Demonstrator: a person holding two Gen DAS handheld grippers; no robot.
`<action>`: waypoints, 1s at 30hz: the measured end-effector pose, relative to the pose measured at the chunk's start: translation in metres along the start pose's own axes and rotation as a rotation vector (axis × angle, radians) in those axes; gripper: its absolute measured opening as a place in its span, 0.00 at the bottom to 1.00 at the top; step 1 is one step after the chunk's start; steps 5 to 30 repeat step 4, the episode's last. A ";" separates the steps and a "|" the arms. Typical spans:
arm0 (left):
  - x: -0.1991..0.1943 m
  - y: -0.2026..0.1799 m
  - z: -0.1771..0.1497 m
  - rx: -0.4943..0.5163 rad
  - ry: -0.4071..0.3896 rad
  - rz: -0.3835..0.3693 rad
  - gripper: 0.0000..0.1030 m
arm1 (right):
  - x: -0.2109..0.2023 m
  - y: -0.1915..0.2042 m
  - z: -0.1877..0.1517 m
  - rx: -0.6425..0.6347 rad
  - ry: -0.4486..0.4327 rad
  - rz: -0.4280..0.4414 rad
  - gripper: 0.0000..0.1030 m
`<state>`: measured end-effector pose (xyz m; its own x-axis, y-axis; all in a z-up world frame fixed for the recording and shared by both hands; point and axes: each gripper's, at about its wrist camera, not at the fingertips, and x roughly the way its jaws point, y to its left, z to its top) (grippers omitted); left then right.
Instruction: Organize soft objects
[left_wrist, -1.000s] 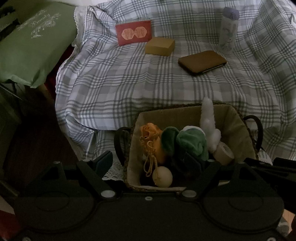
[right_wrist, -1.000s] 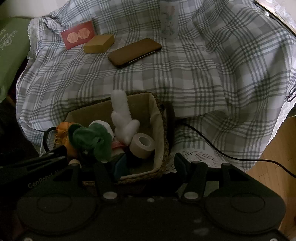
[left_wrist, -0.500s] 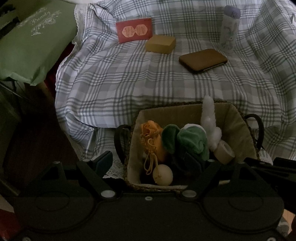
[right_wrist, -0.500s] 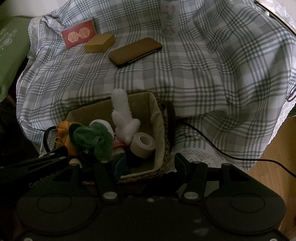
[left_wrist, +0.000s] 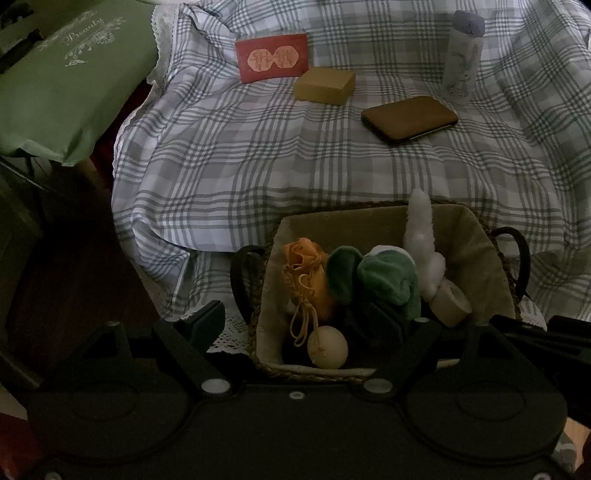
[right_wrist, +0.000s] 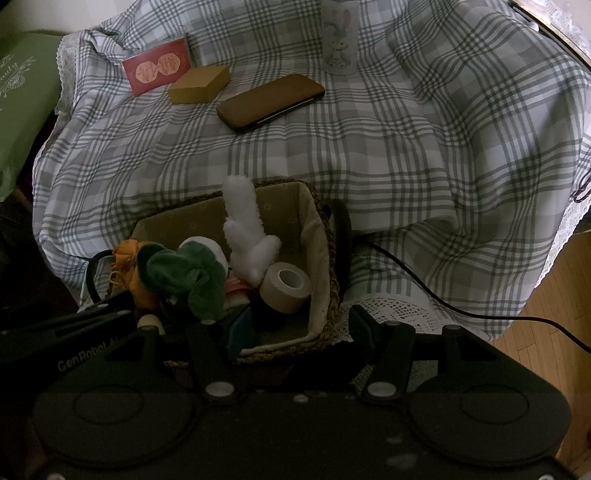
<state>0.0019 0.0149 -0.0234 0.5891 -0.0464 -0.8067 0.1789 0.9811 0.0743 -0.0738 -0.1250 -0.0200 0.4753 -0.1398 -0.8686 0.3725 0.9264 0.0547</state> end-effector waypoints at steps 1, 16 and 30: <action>0.000 0.000 0.000 0.000 0.000 0.000 0.79 | 0.000 0.000 0.000 0.000 0.000 0.000 0.55; 0.000 0.000 0.000 0.000 0.001 0.000 0.79 | 0.000 0.000 0.000 0.000 0.000 0.000 0.55; 0.000 0.000 0.000 0.000 0.001 0.000 0.79 | 0.000 0.000 0.000 0.000 0.000 0.000 0.55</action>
